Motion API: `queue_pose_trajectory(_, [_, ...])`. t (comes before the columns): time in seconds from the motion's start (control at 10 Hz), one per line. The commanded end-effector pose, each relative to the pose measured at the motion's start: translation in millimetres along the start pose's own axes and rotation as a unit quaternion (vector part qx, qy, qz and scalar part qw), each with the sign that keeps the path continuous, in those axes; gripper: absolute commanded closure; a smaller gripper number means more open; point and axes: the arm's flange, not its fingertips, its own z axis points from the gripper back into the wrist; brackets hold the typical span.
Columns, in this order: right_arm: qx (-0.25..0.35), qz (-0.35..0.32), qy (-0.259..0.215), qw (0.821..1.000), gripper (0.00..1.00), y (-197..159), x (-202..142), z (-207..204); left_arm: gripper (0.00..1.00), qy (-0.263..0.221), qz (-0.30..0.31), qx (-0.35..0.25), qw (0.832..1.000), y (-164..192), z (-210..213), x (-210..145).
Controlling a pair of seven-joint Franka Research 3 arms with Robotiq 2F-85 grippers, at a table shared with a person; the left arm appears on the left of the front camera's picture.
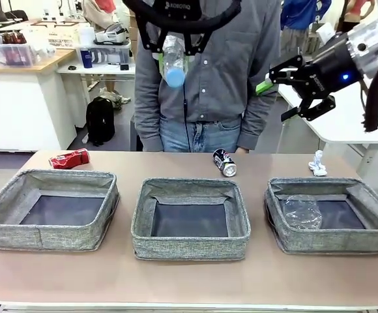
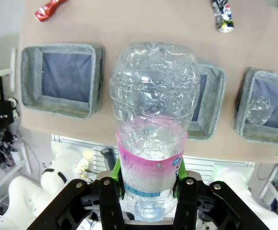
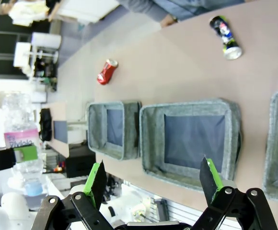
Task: Sort the waste into the appropriate baskets.
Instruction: Pick up the waste item pointed out by the person, then place the picked waste into the Fabric basket indicated by the person.
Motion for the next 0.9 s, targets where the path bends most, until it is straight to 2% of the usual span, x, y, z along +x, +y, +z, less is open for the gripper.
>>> queue_pose_trajectory(0.0, [-0.005,-0.005,0.000,1.000,0.00,2,1,2,0.59,0.018,-0.012,-0.026,0.999,9,11,7])
queue_pose_trajectory(0.1, [-0.005,-0.005,0.000,1.000,0.00,2,1,2,0.59,0.000,0.000,0.000,1.000,0,0,0])
queue_pose_trajectory(0.8, [-0.005,-0.005,0.000,1.000,0.00,2,1,2,0.59,0.000,0.000,0.000,1.000,0,0,0])
